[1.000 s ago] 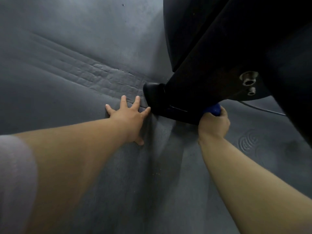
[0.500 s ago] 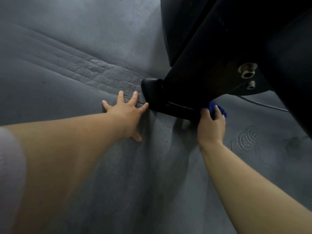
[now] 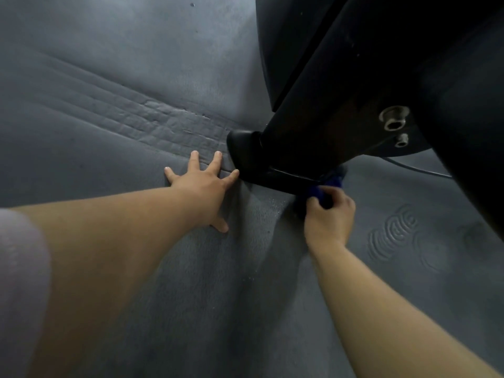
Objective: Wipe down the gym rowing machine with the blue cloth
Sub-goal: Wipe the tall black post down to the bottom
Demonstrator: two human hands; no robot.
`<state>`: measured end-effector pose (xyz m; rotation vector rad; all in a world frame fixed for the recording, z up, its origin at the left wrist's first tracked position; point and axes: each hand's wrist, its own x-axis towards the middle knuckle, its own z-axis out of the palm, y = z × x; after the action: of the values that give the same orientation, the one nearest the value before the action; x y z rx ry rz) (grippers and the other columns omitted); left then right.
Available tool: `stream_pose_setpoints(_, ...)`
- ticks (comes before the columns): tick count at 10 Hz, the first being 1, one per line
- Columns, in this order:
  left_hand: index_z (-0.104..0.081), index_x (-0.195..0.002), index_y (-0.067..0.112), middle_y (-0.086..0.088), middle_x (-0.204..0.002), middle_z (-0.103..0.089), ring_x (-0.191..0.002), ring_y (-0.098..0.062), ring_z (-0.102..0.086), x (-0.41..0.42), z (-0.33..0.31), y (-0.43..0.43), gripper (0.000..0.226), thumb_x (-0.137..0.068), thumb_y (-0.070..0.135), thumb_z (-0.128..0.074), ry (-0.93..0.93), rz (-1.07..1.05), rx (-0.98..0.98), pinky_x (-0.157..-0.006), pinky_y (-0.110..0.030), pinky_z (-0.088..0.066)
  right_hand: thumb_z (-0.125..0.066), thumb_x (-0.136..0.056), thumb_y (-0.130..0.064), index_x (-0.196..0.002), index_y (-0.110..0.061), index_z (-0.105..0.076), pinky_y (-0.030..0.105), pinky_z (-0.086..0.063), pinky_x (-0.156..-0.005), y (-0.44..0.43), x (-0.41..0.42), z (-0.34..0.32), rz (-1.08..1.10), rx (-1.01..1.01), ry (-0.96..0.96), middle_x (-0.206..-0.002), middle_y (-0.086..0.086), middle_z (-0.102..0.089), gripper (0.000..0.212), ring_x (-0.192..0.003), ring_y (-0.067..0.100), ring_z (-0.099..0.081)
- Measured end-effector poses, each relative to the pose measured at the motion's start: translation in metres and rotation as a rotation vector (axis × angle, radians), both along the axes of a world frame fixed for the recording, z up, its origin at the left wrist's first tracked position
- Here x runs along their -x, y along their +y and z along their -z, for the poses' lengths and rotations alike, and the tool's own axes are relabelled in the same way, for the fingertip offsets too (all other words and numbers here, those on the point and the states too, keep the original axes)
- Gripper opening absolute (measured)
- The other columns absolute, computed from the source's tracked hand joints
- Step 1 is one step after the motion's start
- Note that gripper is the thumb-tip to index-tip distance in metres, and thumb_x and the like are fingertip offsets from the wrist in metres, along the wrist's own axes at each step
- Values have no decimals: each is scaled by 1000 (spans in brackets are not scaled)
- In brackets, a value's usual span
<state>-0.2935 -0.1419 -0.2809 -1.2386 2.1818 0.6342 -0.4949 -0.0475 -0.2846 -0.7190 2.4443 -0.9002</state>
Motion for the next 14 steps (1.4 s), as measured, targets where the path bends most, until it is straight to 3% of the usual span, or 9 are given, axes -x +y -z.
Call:
stream_pose_setpoints(2,8,-153,44,1,-161,25,-146,-45,16,-1,1,0,120,-68,67,-75,8,-3,-5,-103,-78,-19,-61,-92,-15,-121,-22,-61,36,-47,-102,-13,35,-11,178,169,36,-123,3,-60,30,-111,19,-59)
stream_pose_setpoints(3,8,-153,43,0,-161,24,-146,-46,15,1,-1,0,121,-68,68,-74,1,2,-8,-102,-78,-20,-56,-98,-19,-133,-25,-58,38,-44,-108,-36,55,-16,82,96,-144,-129,1,-61,36,-118,20,-58)
stream_pose_setpoints(5,8,-153,43,1,-161,24,-146,-45,15,1,-1,0,121,-68,68,-74,-5,1,-4,-102,-78,-20,-62,-92,-19,-119,-27,-61,36,-45,-100,-4,17,-3,23,54,-41,-125,0,-59,28,-113,20,-57)
stream_pose_setpoints(6,8,-153,44,1,-161,24,-146,-44,15,0,0,-1,121,-67,68,-74,2,-3,-2,-103,-78,-20,-64,-91,-15,-117,-26,-63,28,-38,-103,14,-4,-1,-175,-29,21,-131,-4,-49,28,-114,10,-47)
stream_pose_setpoints(7,8,-153,45,2,-161,24,-146,-44,15,0,2,-1,122,-66,69,-74,-2,-5,1,-102,-78,-20,-64,-90,-14,-111,-25,-58,33,-45,-99,4,10,-7,5,108,76,-123,5,-57,24,-107,17,-55)
stream_pose_setpoints(9,6,-153,46,4,-162,22,-147,-43,13,-3,2,-1,122,-64,71,-74,25,-8,18,-103,-78,-21,-65,-80,-23,-82,-34,-49,48,-57,-80,-26,-16,0,299,106,-185,-105,7,-59,20,-86,26,-62)
stream_pose_setpoints(10,6,-152,48,5,-162,21,-147,-41,12,-4,4,0,121,-64,72,-74,21,-8,30,-103,-77,-21,-74,-76,-28,-86,-34,-54,33,-51,-67,-34,-68,5,171,93,-253,-107,6,-61,23,-85,22,-61)
stream_pose_setpoints(12,5,-152,49,7,-162,20,-148,-40,14,-6,4,0,120,-64,70,-75,63,-27,35,-104,-78,-18,-71,-84,-18,-110,-23,-61,11,-45,-64,-28,-63,-2,330,247,-264,-116,7,-63,29,-85,10,-59)
stream_pose_setpoints(14,4,-153,47,7,-162,21,-147,-40,16,-6,-4,-2,117,-69,68,-74,48,-24,-5,-104,-78,-16,-57,-89,-22,-109,-21,-63,33,-48,-82,-28,-61,-17,325,158,-380,-115,7,-66,21,-94,19,-59)
